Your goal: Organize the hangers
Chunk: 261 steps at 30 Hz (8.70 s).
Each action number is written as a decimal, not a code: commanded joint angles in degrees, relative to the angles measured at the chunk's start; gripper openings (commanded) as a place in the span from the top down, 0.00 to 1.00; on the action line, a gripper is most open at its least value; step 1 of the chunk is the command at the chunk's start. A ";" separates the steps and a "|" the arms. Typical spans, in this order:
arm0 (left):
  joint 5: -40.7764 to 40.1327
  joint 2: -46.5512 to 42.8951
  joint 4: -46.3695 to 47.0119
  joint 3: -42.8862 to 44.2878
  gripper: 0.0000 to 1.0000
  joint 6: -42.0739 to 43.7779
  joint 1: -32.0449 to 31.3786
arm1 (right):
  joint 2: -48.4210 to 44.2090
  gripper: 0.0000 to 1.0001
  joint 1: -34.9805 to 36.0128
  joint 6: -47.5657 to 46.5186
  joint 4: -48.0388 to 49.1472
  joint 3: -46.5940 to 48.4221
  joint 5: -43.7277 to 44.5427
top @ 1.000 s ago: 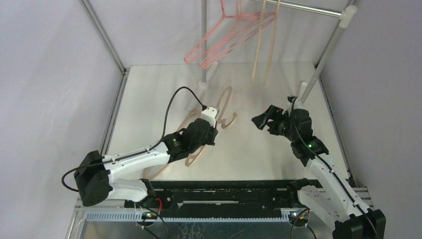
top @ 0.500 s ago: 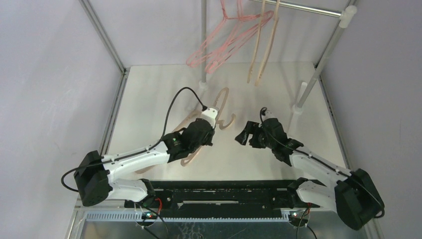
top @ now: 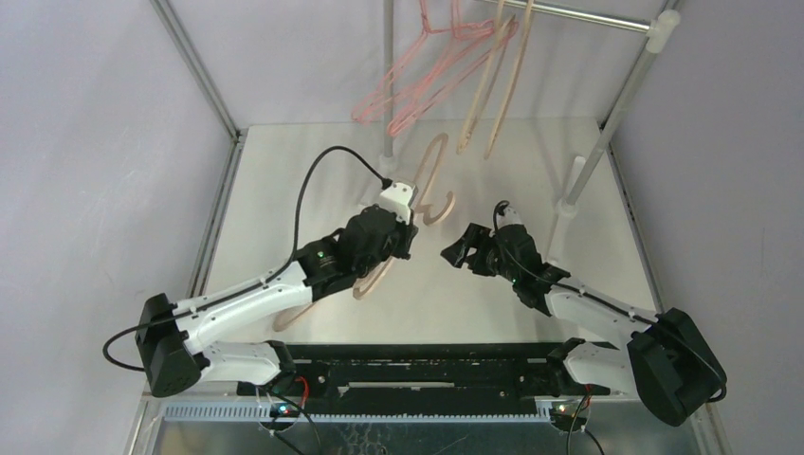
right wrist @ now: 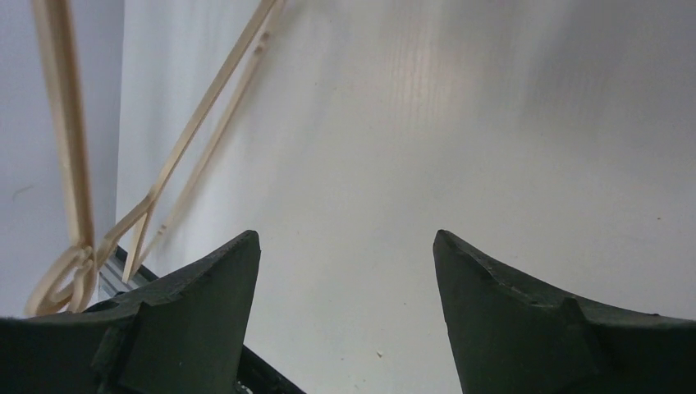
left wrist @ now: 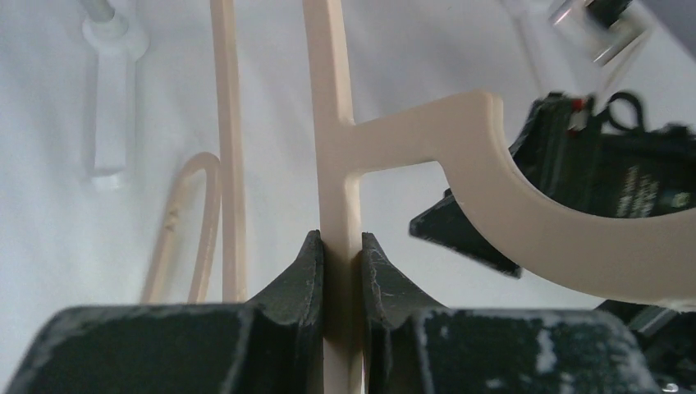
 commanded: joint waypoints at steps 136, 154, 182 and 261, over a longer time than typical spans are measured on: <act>7.90 11.65 -5.65 39.47 1.00 3.81 -6.04 | 35.07 1.00 33.31 16.61 77.33 -1.37 33.83; 9.57 13.36 -2.53 35.13 1.00 0.82 -5.85 | 21.96 1.00 33.66 5.46 53.40 1.30 19.36; -8.37 -0.95 -2.45 17.57 1.00 6.26 -1.08 | -30.92 1.00 33.20 7.13 -1.04 -12.94 33.19; -5.17 -11.36 -1.74 7.21 1.00 3.12 4.02 | -18.14 1.00 -7.05 2.29 -1.86 15.87 -14.54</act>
